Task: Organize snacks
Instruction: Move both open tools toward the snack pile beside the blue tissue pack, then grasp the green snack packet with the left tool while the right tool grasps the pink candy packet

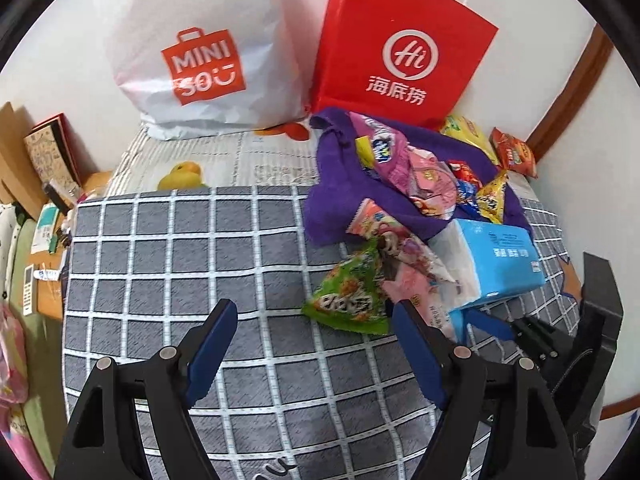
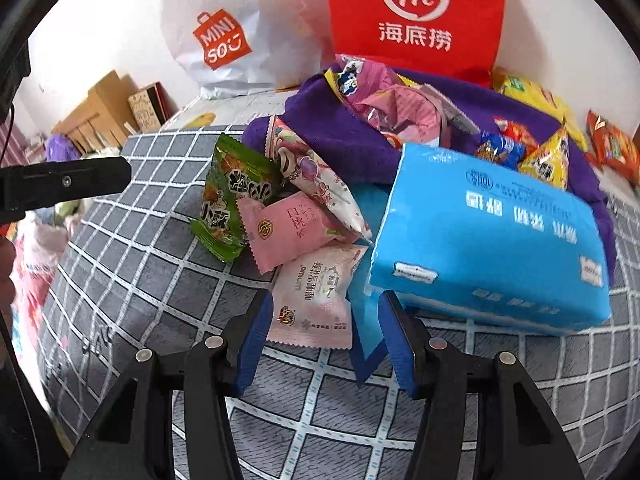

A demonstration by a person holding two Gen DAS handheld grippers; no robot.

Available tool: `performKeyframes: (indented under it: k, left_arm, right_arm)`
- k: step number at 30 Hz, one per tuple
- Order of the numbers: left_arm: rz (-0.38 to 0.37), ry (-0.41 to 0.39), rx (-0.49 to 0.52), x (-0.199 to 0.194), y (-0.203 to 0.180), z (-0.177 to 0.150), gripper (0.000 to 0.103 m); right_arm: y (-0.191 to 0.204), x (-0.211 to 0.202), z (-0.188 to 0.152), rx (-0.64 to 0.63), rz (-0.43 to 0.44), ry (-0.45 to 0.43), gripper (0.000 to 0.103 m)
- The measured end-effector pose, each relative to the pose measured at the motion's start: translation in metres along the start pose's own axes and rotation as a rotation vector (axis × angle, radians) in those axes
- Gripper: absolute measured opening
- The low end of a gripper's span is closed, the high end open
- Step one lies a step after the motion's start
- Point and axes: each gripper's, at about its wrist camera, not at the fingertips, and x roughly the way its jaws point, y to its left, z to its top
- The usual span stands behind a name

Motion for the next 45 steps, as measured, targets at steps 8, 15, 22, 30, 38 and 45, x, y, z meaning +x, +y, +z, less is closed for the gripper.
performKeyframes:
  k: [8,15,22,30,38,45]
  left_arm:
    - [-0.011,0.002,-0.005,0.009,-0.002,0.001,0.078]
    - [-0.010,0.001,0.007,0.022,-0.006,0.004,0.078]
    - [-0.008,0.026,0.029,0.053,-0.016,0.009,0.078]
    - [0.024,0.061,0.064,0.088,-0.032,0.013,0.069]
    - [0.032,0.082,0.064,0.086,-0.030,0.007,0.045]
    - [-0.005,0.086,0.025,0.050,-0.026,-0.014,0.045]
  right_arm:
    - [0.005,0.017,0.001,-0.013,-0.002,0.005,0.055]
    - [0.020,0.029,0.001,-0.083,-0.066,0.007,0.051]
    - [0.013,0.013,-0.006,-0.100,-0.050,0.014,0.045]
    - [-0.002,-0.026,-0.037,-0.099,-0.017,-0.012,0.043]
    - [-0.035,-0.056,-0.062,-0.022,-0.062,-0.073,0.043]
    - [-0.098,-0.059,-0.076,0.115,-0.174,-0.089,0.043]
